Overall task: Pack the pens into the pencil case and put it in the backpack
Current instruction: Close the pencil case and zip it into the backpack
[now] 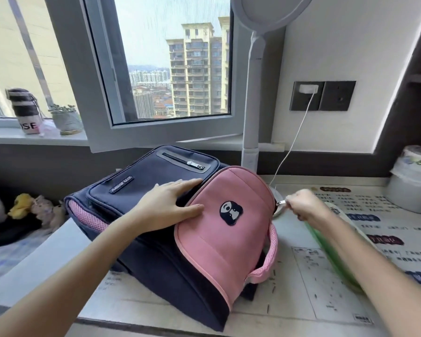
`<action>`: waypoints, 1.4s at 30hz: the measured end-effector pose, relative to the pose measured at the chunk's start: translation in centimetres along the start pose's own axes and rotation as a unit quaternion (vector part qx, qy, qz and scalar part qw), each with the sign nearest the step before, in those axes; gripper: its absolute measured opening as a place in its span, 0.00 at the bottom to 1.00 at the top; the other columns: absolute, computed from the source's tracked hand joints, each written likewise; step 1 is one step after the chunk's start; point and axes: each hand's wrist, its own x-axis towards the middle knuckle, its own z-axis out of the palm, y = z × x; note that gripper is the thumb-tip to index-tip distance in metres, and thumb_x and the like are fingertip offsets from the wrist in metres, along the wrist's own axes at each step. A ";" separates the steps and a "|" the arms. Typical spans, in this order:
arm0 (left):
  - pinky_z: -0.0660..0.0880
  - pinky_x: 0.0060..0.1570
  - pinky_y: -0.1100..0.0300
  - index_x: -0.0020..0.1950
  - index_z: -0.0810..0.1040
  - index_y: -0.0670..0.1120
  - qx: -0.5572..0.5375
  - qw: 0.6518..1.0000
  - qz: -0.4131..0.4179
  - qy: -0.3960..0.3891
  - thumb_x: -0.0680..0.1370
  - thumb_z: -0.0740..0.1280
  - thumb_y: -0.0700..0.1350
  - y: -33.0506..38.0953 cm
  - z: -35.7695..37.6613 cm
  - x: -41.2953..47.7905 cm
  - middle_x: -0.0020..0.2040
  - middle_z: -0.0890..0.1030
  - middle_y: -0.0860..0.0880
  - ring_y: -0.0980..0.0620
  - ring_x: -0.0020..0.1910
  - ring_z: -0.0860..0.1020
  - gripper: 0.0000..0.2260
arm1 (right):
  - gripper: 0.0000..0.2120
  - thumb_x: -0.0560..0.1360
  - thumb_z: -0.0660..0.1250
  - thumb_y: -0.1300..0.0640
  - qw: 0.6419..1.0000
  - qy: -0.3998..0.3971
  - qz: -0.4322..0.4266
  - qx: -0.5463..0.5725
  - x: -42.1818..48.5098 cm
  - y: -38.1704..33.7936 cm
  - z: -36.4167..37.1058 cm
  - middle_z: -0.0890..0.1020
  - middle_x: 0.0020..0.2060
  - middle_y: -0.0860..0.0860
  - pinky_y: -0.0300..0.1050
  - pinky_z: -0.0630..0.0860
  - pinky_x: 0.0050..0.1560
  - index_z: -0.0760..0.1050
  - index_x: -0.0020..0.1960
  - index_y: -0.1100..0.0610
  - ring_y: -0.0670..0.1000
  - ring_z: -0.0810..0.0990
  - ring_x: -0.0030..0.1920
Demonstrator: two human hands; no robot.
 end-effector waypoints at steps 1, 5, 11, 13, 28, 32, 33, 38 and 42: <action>0.52 0.73 0.44 0.71 0.59 0.64 -0.001 1.000 0.001 0.002 0.59 0.53 0.71 0.0 0.2 -0.1 0.72 0.66 0.55 0.56 0.73 0.58 0.40 | 0.14 0.70 0.59 0.66 0.998 0.021 -0.031 -0.043 0.1 -1.6 -0.4 0.65 0.22 0.52 0.41 0.56 0.27 0.67 0.26 0.59 0.51 0.62 0.26; 0.47 0.74 0.46 0.71 0.60 0.65 -0.027 0.999 -0.006 -0.022 0.60 0.54 0.71 -0.7 0.6 0.0 0.72 0.66 0.55 0.59 0.74 0.55 0.39 | 0.14 0.71 0.59 0.63 0.957 0.074 -0.160 -0.231 -0.1 -9.2 0.7 0.74 0.34 0.63 0.44 0.64 0.37 0.63 0.27 0.58 0.60 0.73 0.38; 0.53 0.73 0.52 0.67 0.72 0.52 -0.442 0.881 -0.152 -0.068 0.77 0.60 0.58 -2.0 0.1 2.0 0.68 0.73 0.53 0.52 0.70 0.66 0.21 | 0.12 0.75 0.57 0.64 0.799 0.073 -0.399 -0.443 -6.0 -16.9 6.2 0.77 0.55 0.59 0.47 0.70 0.48 0.76 0.53 0.63 0.60 0.74 0.56; 0.50 0.74 0.51 0.68 0.70 0.47 -0.505 0.851 -0.122 -0.077 0.77 0.50 0.63 -2.8 -0.3 1.7 0.65 0.76 0.54 0.55 0.70 0.66 0.27 | 0.13 0.74 0.57 0.65 0.771 0.071 -0.430 -0.465 -8.2 -17.4 7.3 0.76 0.56 0.58 0.46 0.67 0.46 0.75 0.55 0.62 0.59 0.73 0.57; 0.59 0.70 0.62 0.64 0.74 0.56 -0.228 0.973 0.031 0.018 0.71 0.64 0.64 -2.2 -2.5 -5.2 0.64 0.74 0.60 0.67 0.63 0.69 0.24 | 0.10 0.72 0.64 0.59 0.814 0.122 -0.511 -0.248 -14.9 -11.3 8.6 0.80 0.36 0.56 0.48 0.73 0.36 0.77 0.35 0.62 0.60 0.78 0.40; 0.44 0.72 0.45 0.71 0.61 0.62 0.126 0.983 0.112 0.068 0.61 0.57 0.77 -4.8 -0.8 -9.3 0.70 0.66 0.61 0.58 0.72 0.60 0.41 | 0.12 0.78 0.60 0.55 0.833 0.057 -0.478 -0.271 -14.8 -13.5 8.1 0.79 0.47 0.55 0.48 0.67 0.49 0.79 0.46 0.61 0.57 0.73 0.53; 0.48 0.71 0.41 0.70 0.62 0.61 0.139 0.976 0.124 0.116 0.62 0.54 0.77 -5.3 -0.1 -9.4 0.69 0.69 0.57 0.53 0.71 0.64 0.40 | 0.12 0.78 0.59 0.56 0.823 0.053 -0.489 -0.285 -15.2 -14.1 8.4 0.79 0.47 0.55 0.47 0.66 0.50 0.79 0.46 0.62 0.57 0.72 0.53; 0.60 0.64 0.31 0.62 0.67 0.54 0.136 0.951 0.135 0.244 0.71 0.50 0.72 -5.5 1.3 -7.9 0.59 0.80 0.50 0.47 0.61 0.74 0.30 | 0.05 0.66 0.71 0.63 0.675 0.059 -0.662 -0.321 -19.8 -13.8 9.1 0.77 0.32 0.53 0.51 0.74 0.37 0.77 0.32 0.59 0.56 0.74 0.37; 0.59 0.62 0.29 0.61 0.75 0.51 0.139 0.955 0.112 0.238 0.72 0.50 0.71 -5.9 2.1 -6.8 0.58 0.80 0.51 0.46 0.59 0.75 0.31 | 0.10 0.69 0.60 0.66 0.533 0.049 -0.727 -0.430 -22.2 -8.0 7.0 0.73 0.32 0.50 0.45 0.62 0.39 0.72 0.32 0.55 0.53 0.69 0.38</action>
